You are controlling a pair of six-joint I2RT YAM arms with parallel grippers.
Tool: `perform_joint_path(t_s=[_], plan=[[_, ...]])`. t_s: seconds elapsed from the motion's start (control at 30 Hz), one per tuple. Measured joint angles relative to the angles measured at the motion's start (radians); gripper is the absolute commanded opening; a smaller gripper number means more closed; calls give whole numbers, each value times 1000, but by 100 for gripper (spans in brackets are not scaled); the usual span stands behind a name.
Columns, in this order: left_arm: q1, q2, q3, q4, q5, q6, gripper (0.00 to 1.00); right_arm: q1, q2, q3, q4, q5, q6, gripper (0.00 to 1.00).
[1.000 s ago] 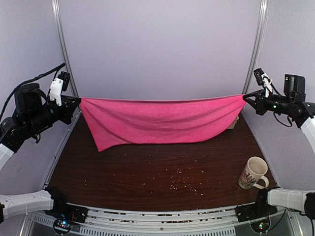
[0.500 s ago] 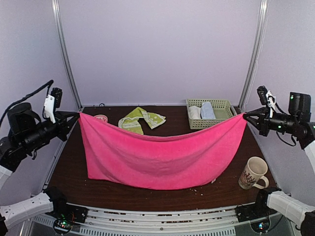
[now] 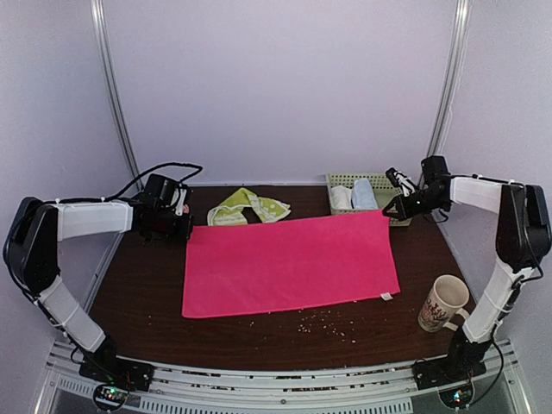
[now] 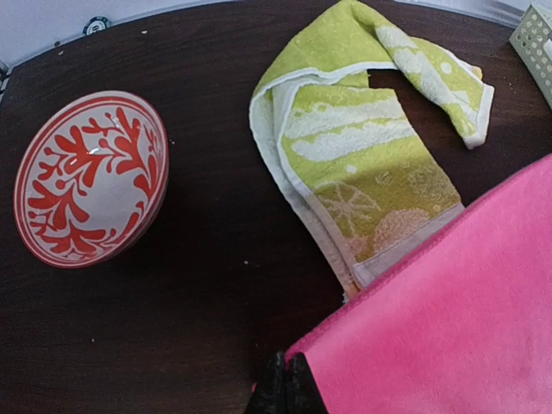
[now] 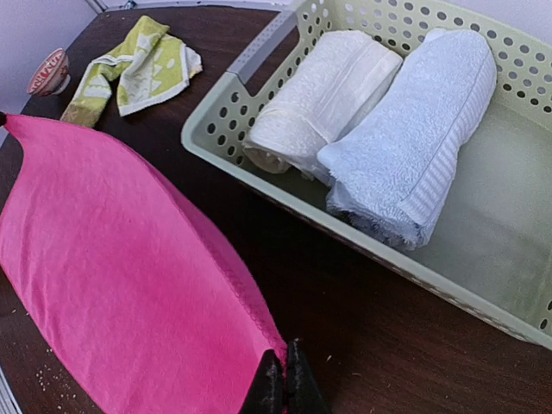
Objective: Roll the towels
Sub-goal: Flatten out the towel at the center of the board.
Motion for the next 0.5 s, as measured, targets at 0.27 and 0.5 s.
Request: perform_joint_path(t_s=[0.27, 0.5], plan=[[6, -80, 44, 15, 24, -10, 0, 6, 39, 80, 17, 35, 54, 0], [6, -357, 86, -7, 64, 42, 0, 6, -249, 54, -2, 2, 76, 0]])
